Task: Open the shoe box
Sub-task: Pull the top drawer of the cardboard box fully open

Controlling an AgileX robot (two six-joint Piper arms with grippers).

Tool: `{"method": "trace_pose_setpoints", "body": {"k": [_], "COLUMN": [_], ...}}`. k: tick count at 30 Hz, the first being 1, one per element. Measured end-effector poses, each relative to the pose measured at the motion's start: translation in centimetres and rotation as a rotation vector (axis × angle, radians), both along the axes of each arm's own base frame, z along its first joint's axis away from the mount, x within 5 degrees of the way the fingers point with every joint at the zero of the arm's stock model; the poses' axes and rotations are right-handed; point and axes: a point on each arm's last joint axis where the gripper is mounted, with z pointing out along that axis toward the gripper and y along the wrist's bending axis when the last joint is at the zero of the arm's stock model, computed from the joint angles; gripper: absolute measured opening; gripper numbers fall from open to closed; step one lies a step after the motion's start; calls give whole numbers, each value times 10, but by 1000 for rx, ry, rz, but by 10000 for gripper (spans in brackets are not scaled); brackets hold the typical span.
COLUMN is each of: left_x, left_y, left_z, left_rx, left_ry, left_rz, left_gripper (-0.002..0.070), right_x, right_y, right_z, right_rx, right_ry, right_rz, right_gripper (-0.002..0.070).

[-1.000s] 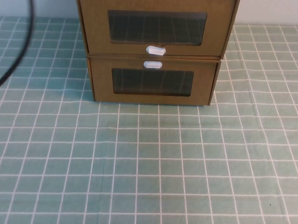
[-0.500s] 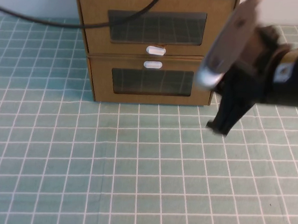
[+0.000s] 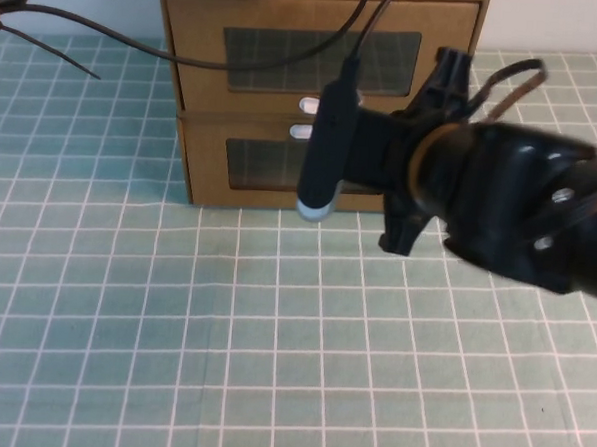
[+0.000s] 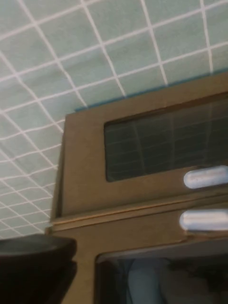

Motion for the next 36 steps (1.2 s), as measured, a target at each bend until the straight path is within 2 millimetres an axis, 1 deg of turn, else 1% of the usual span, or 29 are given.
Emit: {"method": "trace_pose_setpoints", "body": {"k": [3,7,8,11,14,16,18,22,25,27,30,33,36], "left_x": [0,0,0,0,0,0,0,0,0,-1,-1,-1,-1], "left_y": [-1,-1,-1,-1,-2,-2,-2,-2,-2,-2,-2,-2,-2], "left_z": [-1,-1,-1,-1,-1,-1,-1,-1,-1,-1,-1,-1,-1], "left_rx": [-9,-12,-11,-13,-15,-15,-14,-14,-14,-15,-15,-15,-15], "left_ry": [8,10,11,11,13,13,14,17,17,19,19,19,19], "left_rz": [-5,-10,-11,-12,-14,-14,-15,-18,-18,-20,-20,-20,-20], "left_gripper": [-5,-5,-5,-5,-5,-5,-5,-5,-5,-5,-5,-5,-5], "right_x": [12,27,29,30,31,32,33,35,43,49,58,66,71], "right_y": [13,35,43,58,64,63,63,64,63,62,59,60,64], "right_z": [-17,-37,-42,-56,-69,-72,-73,-69,-61,-56,-52,-53,-60], "right_rx": [2,3,11,10,-9,-3,17,45,77,97,111,118,116], "right_ry": [-48,-201,-215,-220,-213,-212,-210,-213,-218,-225,-235,-231,-219], "right_rz": [-18,-17,4,45,43,19,1,-5,-1,-5,-18,-15,-2], "right_gripper": [-13,-8,-7,-6,-3,10,46,178,263,286,297,300,302]}}
